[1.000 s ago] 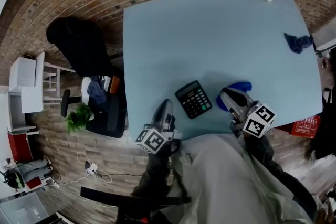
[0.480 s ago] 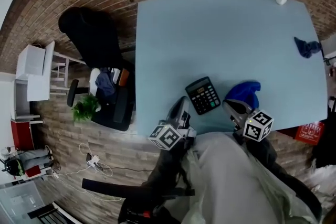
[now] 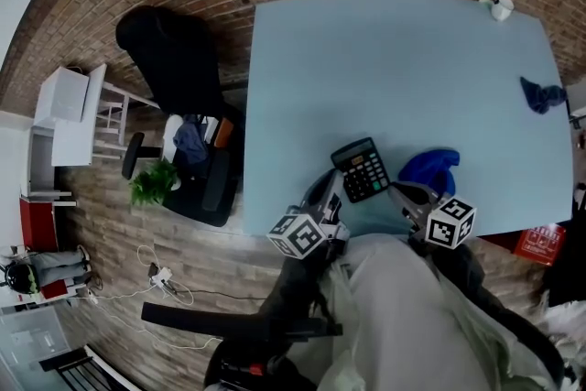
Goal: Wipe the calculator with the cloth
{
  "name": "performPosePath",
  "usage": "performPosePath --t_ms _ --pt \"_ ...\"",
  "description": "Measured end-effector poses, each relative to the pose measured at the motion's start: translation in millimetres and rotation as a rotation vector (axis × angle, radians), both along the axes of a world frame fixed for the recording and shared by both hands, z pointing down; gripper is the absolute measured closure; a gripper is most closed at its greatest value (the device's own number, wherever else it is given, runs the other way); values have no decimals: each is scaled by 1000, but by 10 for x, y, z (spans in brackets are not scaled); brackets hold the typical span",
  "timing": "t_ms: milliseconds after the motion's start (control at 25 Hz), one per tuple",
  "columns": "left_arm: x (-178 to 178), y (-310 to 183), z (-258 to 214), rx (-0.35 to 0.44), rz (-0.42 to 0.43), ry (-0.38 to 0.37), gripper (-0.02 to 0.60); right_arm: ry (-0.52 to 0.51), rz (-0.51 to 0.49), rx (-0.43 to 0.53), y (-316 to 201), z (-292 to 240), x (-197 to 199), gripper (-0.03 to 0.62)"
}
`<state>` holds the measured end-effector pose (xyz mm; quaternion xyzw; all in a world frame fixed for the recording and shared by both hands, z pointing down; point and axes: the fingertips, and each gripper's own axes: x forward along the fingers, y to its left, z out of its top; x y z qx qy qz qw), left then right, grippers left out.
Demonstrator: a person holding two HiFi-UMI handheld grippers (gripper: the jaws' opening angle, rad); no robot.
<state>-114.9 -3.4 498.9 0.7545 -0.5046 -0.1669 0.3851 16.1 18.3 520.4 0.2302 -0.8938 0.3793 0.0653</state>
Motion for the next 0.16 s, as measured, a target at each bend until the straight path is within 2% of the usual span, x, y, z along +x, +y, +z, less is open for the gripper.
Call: performPosePath --t_ms 160 --pt "78 -5 6 -7 29 9 575 3 -1 4 23 -19 9 592"
